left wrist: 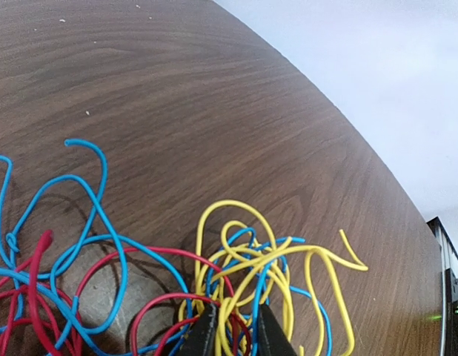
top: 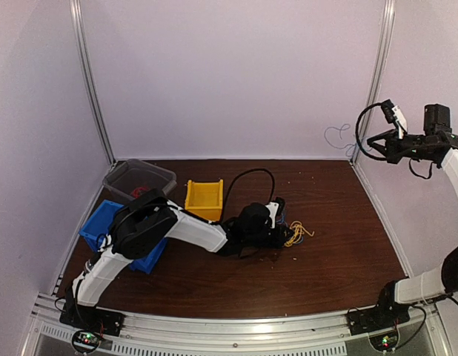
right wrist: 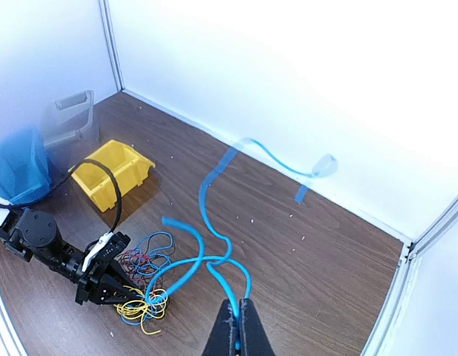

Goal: Untangle the cables

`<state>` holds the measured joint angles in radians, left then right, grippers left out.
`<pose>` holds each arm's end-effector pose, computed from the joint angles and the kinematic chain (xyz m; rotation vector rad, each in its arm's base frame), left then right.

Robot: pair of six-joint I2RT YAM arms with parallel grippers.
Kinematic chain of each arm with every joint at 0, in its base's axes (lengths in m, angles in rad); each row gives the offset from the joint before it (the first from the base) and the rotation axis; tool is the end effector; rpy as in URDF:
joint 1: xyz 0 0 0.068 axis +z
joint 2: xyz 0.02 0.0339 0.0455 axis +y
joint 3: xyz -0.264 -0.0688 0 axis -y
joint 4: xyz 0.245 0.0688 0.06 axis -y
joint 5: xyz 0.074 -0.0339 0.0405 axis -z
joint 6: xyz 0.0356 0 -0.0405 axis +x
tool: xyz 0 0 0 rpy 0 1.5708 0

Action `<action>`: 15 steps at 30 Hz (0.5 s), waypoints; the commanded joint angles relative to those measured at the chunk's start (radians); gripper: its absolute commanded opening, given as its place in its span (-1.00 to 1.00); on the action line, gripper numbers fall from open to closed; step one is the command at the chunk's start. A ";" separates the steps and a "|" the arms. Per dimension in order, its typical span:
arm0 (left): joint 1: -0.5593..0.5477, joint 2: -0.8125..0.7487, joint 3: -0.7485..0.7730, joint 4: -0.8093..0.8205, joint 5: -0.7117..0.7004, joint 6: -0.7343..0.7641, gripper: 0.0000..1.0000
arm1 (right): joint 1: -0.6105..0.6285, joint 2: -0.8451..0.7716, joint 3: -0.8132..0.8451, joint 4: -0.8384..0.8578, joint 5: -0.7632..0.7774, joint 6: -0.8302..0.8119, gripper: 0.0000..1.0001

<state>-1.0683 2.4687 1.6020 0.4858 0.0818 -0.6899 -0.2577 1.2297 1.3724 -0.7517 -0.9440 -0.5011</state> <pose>0.2539 -0.4680 0.0894 0.4657 2.1133 -1.1839 0.2428 -0.0342 0.4022 -0.7266 1.8086 0.5292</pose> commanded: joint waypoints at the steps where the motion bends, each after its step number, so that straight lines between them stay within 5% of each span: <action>1: 0.005 -0.005 -0.022 0.045 0.035 -0.013 -0.60 | 0.001 -0.038 -0.004 0.061 -0.013 0.081 -1.00; 8: 0.002 -0.152 -0.199 0.350 0.093 0.053 0.08 | 0.009 -0.078 -0.115 -0.020 -0.058 -0.014 -1.00; 15: 0.001 -0.244 -0.290 0.497 0.239 0.132 0.24 | 0.066 -0.130 -0.234 -0.075 -0.089 -0.098 -1.00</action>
<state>-1.0683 2.3032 1.3399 0.8043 0.2287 -0.6220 -0.2314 1.1461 1.1889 -0.7811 -0.9936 -0.5343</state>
